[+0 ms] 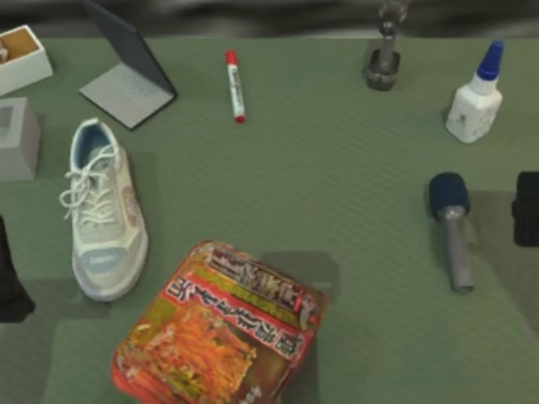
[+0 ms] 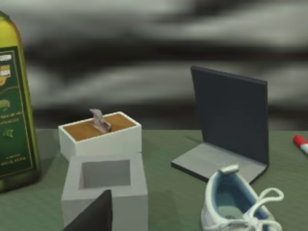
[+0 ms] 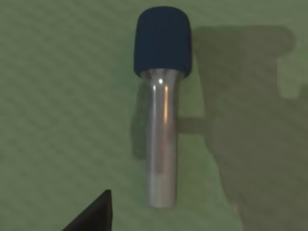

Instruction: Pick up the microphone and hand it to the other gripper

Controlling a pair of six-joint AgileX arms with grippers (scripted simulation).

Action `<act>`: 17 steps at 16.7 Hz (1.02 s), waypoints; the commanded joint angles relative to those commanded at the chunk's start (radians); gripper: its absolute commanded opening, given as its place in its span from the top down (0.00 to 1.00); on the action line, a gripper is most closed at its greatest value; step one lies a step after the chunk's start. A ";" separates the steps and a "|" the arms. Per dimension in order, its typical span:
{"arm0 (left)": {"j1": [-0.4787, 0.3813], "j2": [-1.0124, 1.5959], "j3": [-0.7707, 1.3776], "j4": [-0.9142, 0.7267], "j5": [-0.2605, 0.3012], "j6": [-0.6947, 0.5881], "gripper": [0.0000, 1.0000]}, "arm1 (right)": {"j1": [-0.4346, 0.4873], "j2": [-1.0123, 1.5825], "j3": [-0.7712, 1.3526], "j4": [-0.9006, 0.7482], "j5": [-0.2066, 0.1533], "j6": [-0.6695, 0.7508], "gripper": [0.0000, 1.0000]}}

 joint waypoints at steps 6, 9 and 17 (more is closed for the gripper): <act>0.000 0.000 0.000 0.000 0.000 0.000 0.00 | 0.099 0.495 0.337 -0.238 0.009 0.107 0.00; 0.000 0.000 0.000 0.000 0.000 0.000 0.00 | 0.129 0.637 0.433 -0.324 0.016 0.140 0.00; 0.000 0.000 0.000 0.000 0.000 0.000 0.00 | 0.136 0.692 0.464 -0.356 0.020 0.152 0.00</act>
